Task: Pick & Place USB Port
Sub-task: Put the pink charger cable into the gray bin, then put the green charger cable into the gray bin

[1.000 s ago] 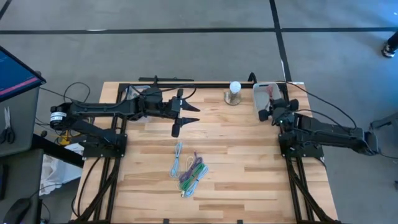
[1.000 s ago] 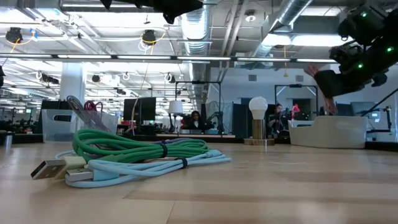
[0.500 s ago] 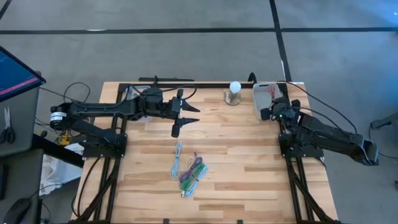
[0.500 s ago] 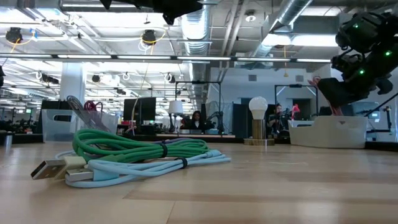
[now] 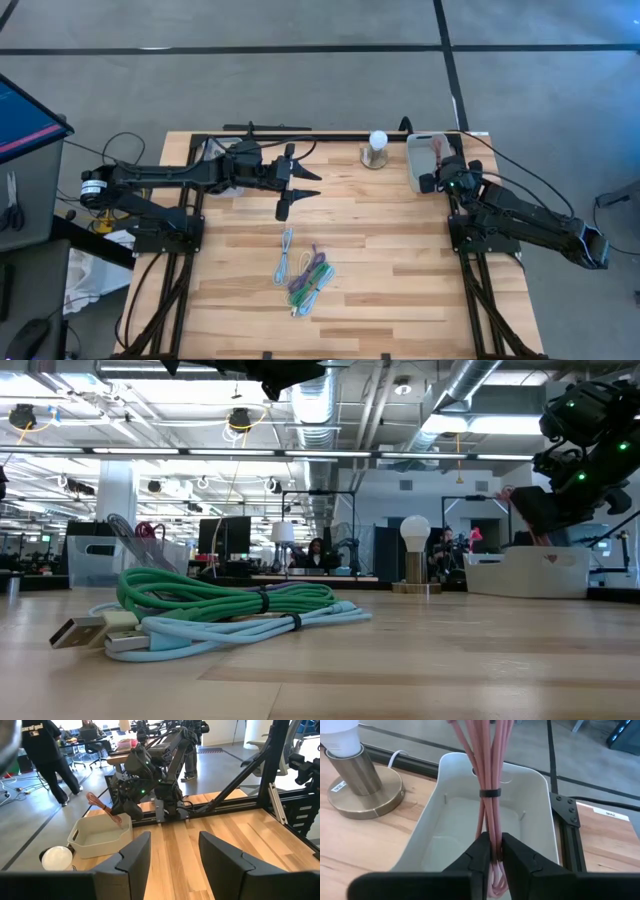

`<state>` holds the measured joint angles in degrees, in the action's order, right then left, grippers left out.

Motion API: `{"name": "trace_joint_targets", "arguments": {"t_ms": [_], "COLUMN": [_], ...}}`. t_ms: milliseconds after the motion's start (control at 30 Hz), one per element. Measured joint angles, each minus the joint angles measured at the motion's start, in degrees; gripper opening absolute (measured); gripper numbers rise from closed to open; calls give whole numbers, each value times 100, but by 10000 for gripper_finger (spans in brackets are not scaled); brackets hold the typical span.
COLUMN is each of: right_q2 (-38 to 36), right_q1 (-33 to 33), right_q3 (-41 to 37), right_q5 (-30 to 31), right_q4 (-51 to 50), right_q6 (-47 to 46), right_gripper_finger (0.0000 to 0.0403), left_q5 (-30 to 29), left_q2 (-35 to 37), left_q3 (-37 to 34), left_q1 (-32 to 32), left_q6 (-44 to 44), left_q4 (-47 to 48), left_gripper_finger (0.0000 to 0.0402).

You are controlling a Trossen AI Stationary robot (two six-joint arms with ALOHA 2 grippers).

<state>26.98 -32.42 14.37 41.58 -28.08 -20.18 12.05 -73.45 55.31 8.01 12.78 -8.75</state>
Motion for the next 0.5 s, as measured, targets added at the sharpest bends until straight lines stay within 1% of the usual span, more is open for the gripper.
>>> {"name": "trace_joint_targets", "arguments": {"t_ms": [333, 500], "right_q2": [0, -1], "right_q1": [0, 0], "right_q3": [0, 2], "right_q5": [-107, 54], "right_q4": [0, 26], "right_q6": [15, 17], "right_gripper_finger": [46, 46], "left_q5": [0, 0], "left_q2": [-2, -2], "left_q3": [0, 0], "left_q1": [0, 0], "left_q6": [0, 0], "left_q4": [20, 20], "left_gripper_finger": [167, 167]}}
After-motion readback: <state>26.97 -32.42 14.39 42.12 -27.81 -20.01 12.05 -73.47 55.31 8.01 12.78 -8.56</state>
